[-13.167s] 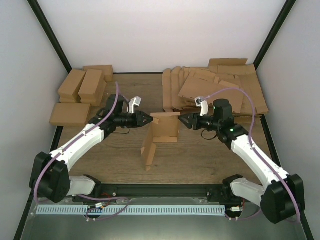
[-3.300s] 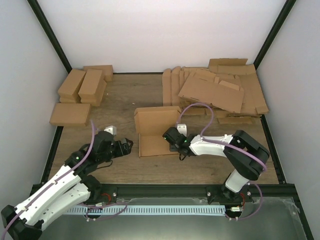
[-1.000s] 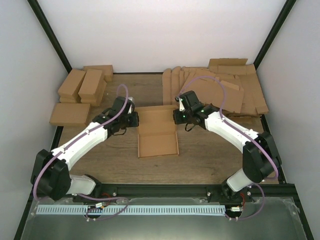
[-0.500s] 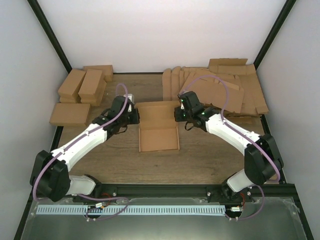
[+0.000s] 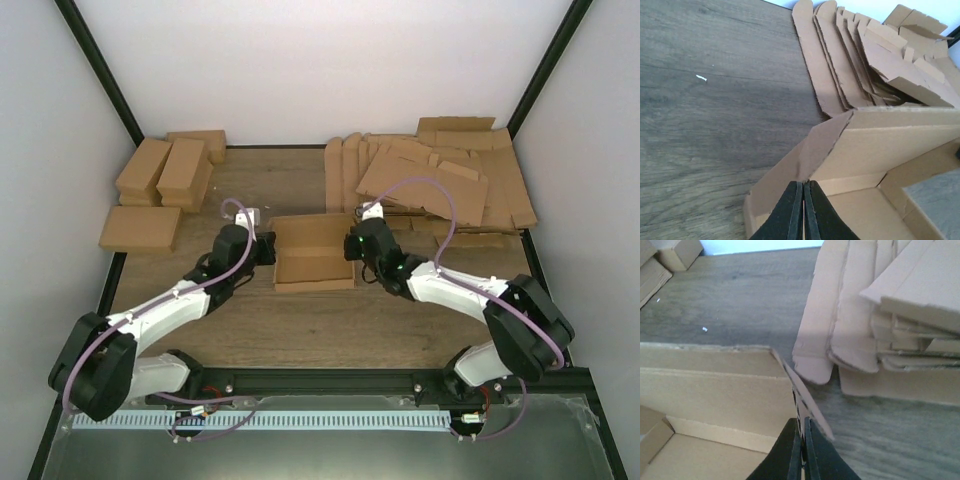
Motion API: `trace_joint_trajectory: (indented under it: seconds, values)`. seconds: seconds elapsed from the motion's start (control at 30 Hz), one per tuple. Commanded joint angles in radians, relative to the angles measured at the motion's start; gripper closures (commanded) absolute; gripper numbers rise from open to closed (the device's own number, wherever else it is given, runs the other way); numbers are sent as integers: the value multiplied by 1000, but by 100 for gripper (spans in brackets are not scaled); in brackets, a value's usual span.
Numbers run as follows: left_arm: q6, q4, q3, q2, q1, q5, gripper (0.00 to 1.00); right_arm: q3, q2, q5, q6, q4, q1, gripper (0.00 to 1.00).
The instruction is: Fold the paper box
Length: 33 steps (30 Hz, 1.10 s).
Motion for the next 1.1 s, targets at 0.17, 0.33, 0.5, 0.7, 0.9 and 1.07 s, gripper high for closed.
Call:
trace_joint_trajectory:
  seconds: [0.17, 0.33, 0.5, 0.7, 0.9, 1.07]
  values:
    - [-103, 182, -135, -12, -36, 52, 96, -117, -19, 94, 61, 257, 89, 99]
    - [-168, 164, -165, -21, -80, 67, 96, -202, -66, 125, 83, 299, 133, 99]
    - [-243, 120, -173, -59, -98, 90, 96, -297, -116, 110, 80, 336, 147, 99]
    - [-287, 97, -262, -120, -139, 66, 96, -364, -143, 108, 107, 342, 165, 99]
    - [-301, 70, -299, -114, -173, 74, 96, -376, -93, 192, 166, 321, 254, 99]
    - [-317, -216, -243, -284, -185, 66, 64, -402, -86, 250, 212, 300, 296, 99]
